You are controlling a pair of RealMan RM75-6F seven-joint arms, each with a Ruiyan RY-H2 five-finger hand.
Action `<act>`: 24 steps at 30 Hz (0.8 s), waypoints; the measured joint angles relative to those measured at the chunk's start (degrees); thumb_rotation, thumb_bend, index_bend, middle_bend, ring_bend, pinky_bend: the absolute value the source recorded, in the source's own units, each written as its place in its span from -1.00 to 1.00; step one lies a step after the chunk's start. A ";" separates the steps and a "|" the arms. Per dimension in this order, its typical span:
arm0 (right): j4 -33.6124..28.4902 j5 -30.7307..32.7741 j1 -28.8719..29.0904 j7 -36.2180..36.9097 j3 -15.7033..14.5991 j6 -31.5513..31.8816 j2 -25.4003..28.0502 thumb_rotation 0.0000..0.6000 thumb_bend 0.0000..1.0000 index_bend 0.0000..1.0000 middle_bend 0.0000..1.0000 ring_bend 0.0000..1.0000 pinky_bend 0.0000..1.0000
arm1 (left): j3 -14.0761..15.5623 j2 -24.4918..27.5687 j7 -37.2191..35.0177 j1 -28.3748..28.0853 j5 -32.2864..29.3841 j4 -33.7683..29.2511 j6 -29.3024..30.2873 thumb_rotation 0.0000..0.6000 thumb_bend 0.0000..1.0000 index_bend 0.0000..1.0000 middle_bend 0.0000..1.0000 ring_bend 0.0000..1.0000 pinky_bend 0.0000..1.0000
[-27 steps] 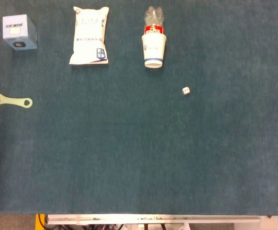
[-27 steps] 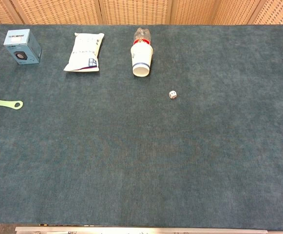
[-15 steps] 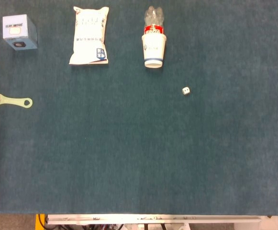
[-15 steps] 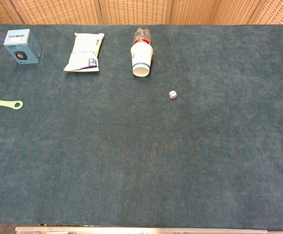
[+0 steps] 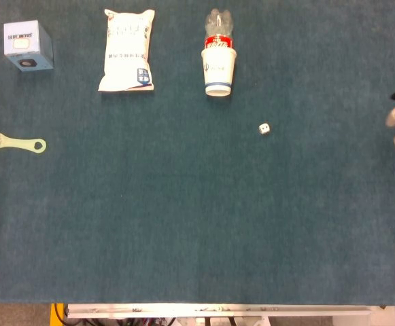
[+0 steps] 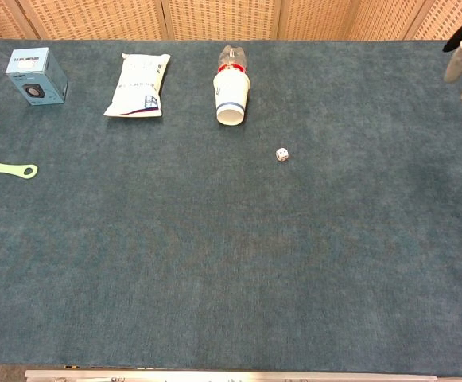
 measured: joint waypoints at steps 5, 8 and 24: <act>-4.73 6.40 4.25 -8.17 2.16 -7.79 1.73 1.00 0.41 -0.08 -0.20 -0.24 -0.02 | 0.39 -0.16 -1.07 0.53 0.02 1.53 0.10 1.00 -0.82 0.03 -0.24 -0.21 0.01; -6.88 10.96 6.79 -13.56 3.39 -11.56 2.01 1.00 0.57 -0.15 -0.15 -0.09 0.22 | 0.48 -0.28 -1.72 0.59 0.14 2.35 0.03 1.00 -0.82 0.03 -0.24 -0.21 0.01; -11.35 34.45 20.77 -33.23 6.72 -21.62 -3.33 1.00 1.00 -0.17 0.22 0.33 0.54 | 1.35 -0.35 -2.81 0.62 1.53 4.98 -0.43 1.00 -0.82 0.03 -0.24 -0.21 0.01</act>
